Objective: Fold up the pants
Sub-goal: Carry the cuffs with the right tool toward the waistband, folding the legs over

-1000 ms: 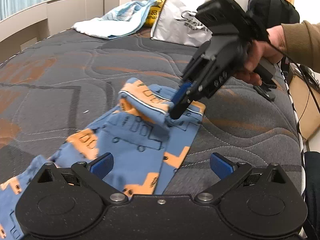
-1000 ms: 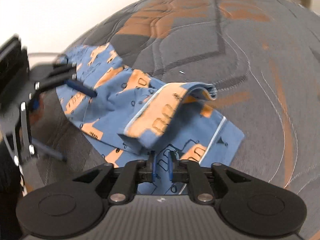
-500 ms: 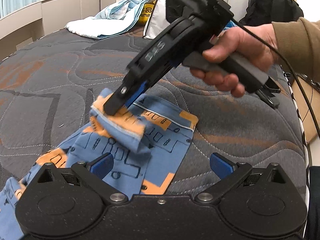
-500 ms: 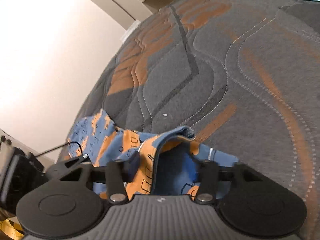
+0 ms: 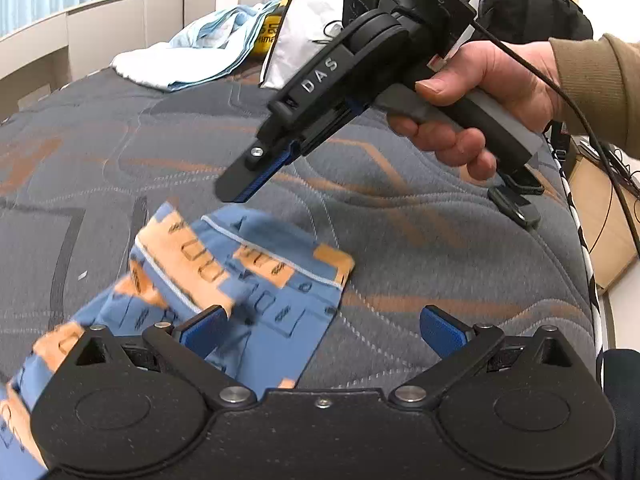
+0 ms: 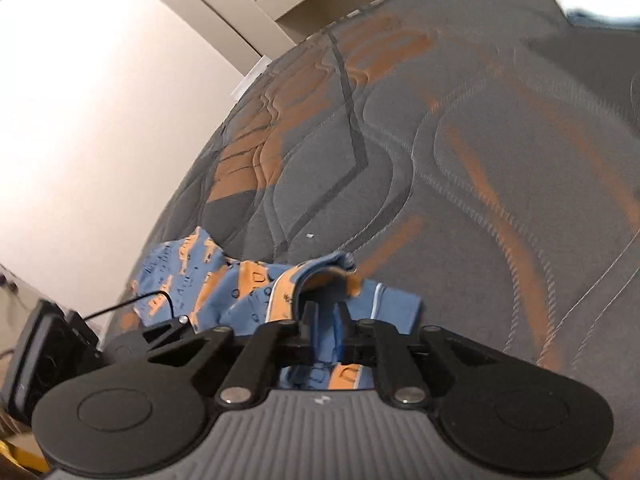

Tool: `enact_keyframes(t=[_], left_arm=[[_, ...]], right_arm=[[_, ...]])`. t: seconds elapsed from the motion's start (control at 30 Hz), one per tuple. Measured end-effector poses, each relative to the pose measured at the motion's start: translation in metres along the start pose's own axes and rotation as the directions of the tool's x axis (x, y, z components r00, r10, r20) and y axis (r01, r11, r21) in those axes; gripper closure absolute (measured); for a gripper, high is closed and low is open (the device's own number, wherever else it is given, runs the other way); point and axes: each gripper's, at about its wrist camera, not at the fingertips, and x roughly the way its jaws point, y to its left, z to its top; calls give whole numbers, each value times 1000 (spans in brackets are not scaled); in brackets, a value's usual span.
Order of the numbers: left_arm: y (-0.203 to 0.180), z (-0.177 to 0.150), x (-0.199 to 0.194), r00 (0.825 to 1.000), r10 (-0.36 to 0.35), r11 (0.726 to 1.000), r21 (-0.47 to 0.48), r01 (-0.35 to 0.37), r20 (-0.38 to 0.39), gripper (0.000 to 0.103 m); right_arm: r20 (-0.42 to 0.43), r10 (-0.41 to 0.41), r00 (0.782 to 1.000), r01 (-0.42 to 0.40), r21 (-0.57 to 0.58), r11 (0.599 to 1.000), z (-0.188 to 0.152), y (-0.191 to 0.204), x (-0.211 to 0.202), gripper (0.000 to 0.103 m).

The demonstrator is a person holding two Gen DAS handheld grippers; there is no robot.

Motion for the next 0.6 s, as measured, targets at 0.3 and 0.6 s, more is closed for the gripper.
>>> enact_keyframes(t=[0.3, 0.6], left_arm=[[11, -6, -9, 999, 36, 999, 13, -36, -18, 1], [17, 2, -12, 1000, 27, 999, -32, -27, 10, 1]], right_arm=[[-9, 17, 1000, -18, -33, 999, 5, 16, 50, 73], [-9, -12, 1000, 11, -126, 992, 3, 21, -4, 97]])
